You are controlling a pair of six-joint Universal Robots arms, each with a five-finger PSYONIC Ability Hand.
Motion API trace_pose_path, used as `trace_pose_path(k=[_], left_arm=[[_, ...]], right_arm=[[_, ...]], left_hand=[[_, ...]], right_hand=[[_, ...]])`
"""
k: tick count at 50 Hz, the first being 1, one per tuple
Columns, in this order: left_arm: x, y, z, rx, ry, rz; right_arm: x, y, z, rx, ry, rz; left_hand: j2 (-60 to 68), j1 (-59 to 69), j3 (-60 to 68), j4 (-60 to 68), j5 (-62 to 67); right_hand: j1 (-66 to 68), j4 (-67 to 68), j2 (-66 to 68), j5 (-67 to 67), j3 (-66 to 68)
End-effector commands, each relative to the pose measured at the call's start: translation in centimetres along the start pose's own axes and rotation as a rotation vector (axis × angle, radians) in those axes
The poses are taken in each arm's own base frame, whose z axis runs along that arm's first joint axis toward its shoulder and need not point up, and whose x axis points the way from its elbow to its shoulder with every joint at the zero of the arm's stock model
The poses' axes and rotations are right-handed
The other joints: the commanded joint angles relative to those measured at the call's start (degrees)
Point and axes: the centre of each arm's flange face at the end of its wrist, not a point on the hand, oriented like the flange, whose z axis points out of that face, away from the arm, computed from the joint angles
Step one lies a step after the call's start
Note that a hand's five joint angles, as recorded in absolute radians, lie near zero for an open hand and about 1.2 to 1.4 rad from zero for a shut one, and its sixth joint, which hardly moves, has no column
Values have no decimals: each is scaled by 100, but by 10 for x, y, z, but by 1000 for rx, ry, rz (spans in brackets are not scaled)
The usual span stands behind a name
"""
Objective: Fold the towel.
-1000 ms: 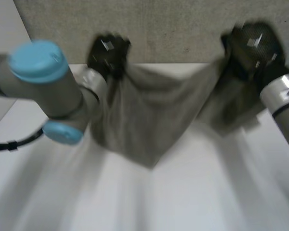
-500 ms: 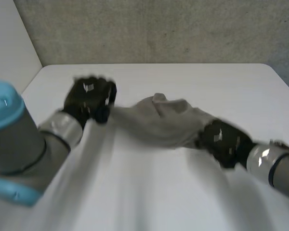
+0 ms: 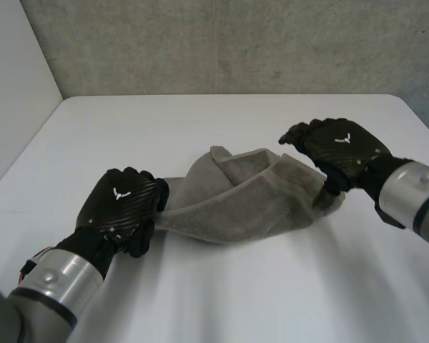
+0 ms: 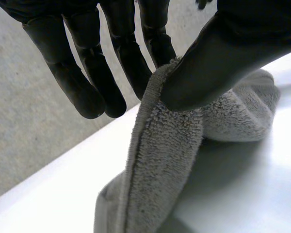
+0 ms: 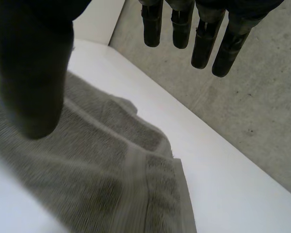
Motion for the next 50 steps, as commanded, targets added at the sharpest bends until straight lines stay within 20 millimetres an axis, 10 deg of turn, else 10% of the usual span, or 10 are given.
trace_pose_path(k=[1,19,29,40,45,50], left_arm=[[1,-10,-22,77,-11,11],[3,-16,-42,131,-18,16],[3,-13,-40,136,-21,16],[-6,-23,-14,195,-53,37],[-15,-40,20,257,-83,105],[-65,-97,93,402,-244,229]], right_arm=[[-1,4,45,-22,-69,121],[-67,61,118,-157,-440,213],[-73,70,122,-190,-460,225],[-39,8,113,-8,-262,106],[-22,-20,115,141,-147,34],[16,-98,114,560,147,-164]], left_hand=[[-689,-402,-867,-732,-1547],[-689,-402,-867,-732,-1547],[-689,-402,-867,-732,-1547],[-689,-402,-867,-732,-1547],[-689,-402,-867,-732,-1547],[-689,-402,-867,-732,-1547]], right_hand=[[-330,-491,-464,-110,-411],[-189,-350,-322,31,-270],[3749,3588,3615,3969,3668],[6670,6509,6536,6890,6589],[6670,6509,6536,6890,6589],[6670,6509,6536,6890,6589]])
